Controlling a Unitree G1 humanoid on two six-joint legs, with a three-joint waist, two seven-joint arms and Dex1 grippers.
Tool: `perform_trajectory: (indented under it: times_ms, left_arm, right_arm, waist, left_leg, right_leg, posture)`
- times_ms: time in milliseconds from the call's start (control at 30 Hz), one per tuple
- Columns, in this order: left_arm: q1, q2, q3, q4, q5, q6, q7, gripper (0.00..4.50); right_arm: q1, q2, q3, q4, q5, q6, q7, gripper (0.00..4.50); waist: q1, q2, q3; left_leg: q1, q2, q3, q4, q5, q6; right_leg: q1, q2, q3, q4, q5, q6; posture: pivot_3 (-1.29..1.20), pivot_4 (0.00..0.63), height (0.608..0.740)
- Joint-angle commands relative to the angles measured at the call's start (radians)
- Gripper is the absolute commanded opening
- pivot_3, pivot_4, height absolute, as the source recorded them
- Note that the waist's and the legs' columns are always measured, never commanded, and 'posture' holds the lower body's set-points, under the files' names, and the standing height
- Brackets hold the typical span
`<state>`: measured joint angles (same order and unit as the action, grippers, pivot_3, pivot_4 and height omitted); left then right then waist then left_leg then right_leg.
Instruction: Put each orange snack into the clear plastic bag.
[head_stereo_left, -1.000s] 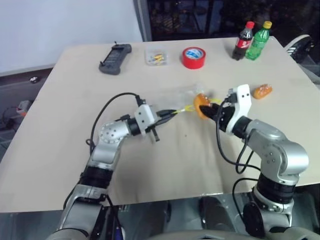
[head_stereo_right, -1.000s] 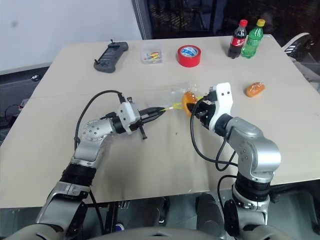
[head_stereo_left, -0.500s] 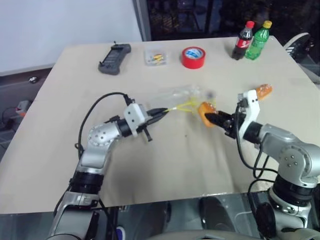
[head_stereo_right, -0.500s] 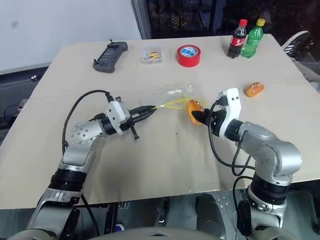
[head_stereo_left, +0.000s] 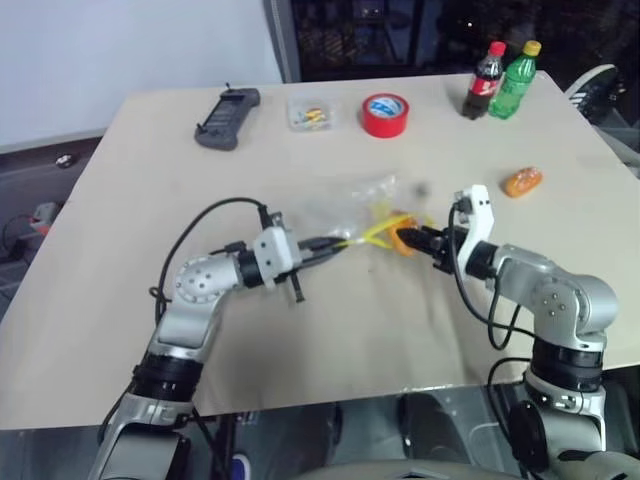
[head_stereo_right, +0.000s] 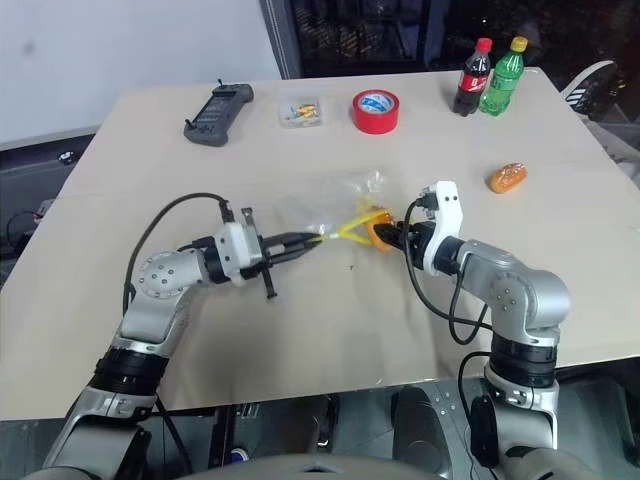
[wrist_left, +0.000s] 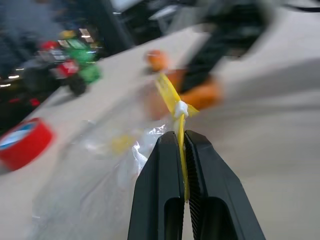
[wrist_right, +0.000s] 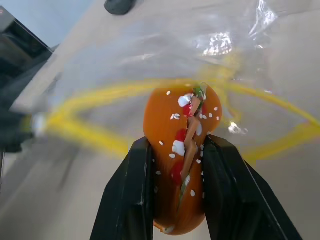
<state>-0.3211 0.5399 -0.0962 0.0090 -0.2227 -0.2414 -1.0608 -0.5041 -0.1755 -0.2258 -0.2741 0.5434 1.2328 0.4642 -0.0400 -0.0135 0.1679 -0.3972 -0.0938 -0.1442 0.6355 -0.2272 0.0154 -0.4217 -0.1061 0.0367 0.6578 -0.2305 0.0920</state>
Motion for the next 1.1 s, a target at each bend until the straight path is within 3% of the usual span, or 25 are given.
perform_trajectory:
  times_ms: [33,167,300,500,533,733,867,967,1100]
  left_arm:
    - [0.009,0.026,0.006,-0.038,-0.027,-0.026,-0.033,0.00]
    - [0.013,0.040,0.008,-0.022,-0.025,-0.042,-0.050,0.00]
    - [0.012,0.031,0.023,-0.023,-0.022,-0.022,-0.014,0.00]
    - [0.009,0.014,0.039,-0.026,0.001,0.039,0.080,0.00]
    - [0.002,0.008,0.040,-0.022,0.012,0.054,0.108,0.00]
    - [-0.026,-0.043,0.039,-0.016,0.075,0.131,0.259,0.00]
    - [-0.036,-0.060,0.038,-0.021,0.098,0.154,0.311,0.00]
    - [-0.034,-0.066,0.034,-0.039,0.104,0.172,0.337,0.00]
    - [-0.030,-0.086,0.018,-0.066,0.113,0.196,0.367,0.00]
  right_arm:
    - [-0.040,0.018,-0.001,0.074,0.044,-0.037,0.016,1.27]
    - [-0.072,0.091,-0.022,0.165,0.075,-0.045,-0.019,1.27]
    - [-0.073,0.124,0.119,0.262,-0.126,-0.343,-0.102,1.27]
    - [-0.045,0.070,0.217,0.221,-0.205,-0.466,-0.087,4.22]
    - [-0.037,0.054,0.219,0.188,-0.199,-0.462,-0.078,4.47]
    - [0.040,-0.074,0.158,-0.072,0.008,-0.361,0.085,4.47]
    - [0.049,-0.118,0.077,-0.101,0.043,-0.385,0.055,4.47]
    - [-0.005,-0.099,0.013,-0.041,-0.065,-0.464,-0.129,4.47]
    - [-0.116,-0.104,0.007,0.322,-0.371,-0.667,-0.506,4.47]
  waist:
    - [0.001,0.000,0.000]
    - [-0.001,0.000,0.000]
    - [-0.002,0.000,0.000]
    - [-0.001,0.000,0.000]
    - [0.001,0.000,0.000]
    - [0.003,0.000,0.000]
    - [0.000,0.000,0.000]
    - [0.001,0.000,0.000]
    - [0.002,0.000,0.000]
  left_leg:
    - [0.000,0.000,0.000,0.000,0.000,0.000]
    - [0.000,0.000,0.000,0.000,0.000,0.000]
    - [0.000,0.000,0.000,0.000,0.000,0.000]
    - [0.000,0.000,0.000,0.000,0.000,0.000]
    - [0.000,0.000,0.000,0.000,0.000,0.000]
    - [0.000,0.000,-0.001,0.000,0.000,0.000]
    - [0.000,0.000,0.000,0.000,0.000,0.000]
    - [0.000,0.000,0.000,0.000,0.000,0.000]
    - [0.001,-0.001,0.001,0.000,0.000,0.000]
  right_leg:
    - [0.000,0.000,0.000,0.000,0.000,0.000]
    - [0.000,0.000,0.000,0.000,0.000,0.000]
    - [0.000,0.000,0.000,0.000,0.000,0.000]
    - [0.000,0.000,0.000,0.000,0.000,0.000]
    - [0.000,0.000,0.000,0.000,0.000,0.000]
    - [0.000,0.000,0.000,0.000,0.000,0.000]
    - [0.000,0.001,0.000,0.000,0.000,0.000]
    - [0.000,0.001,0.000,0.000,0.000,0.000]
    - [0.000,0.000,0.001,0.001,0.000,0.000]
  posture:
    - [0.00,0.150,0.740]
    - [0.00,0.150,0.740]
    - [0.00,0.150,0.740]
    - [0.00,0.150,0.740]
    - [0.00,0.150,0.740]
    - [0.00,0.150,0.740]
    - [0.00,0.150,0.740]
    - [0.00,0.150,0.740]
    - [0.00,0.150,0.740]
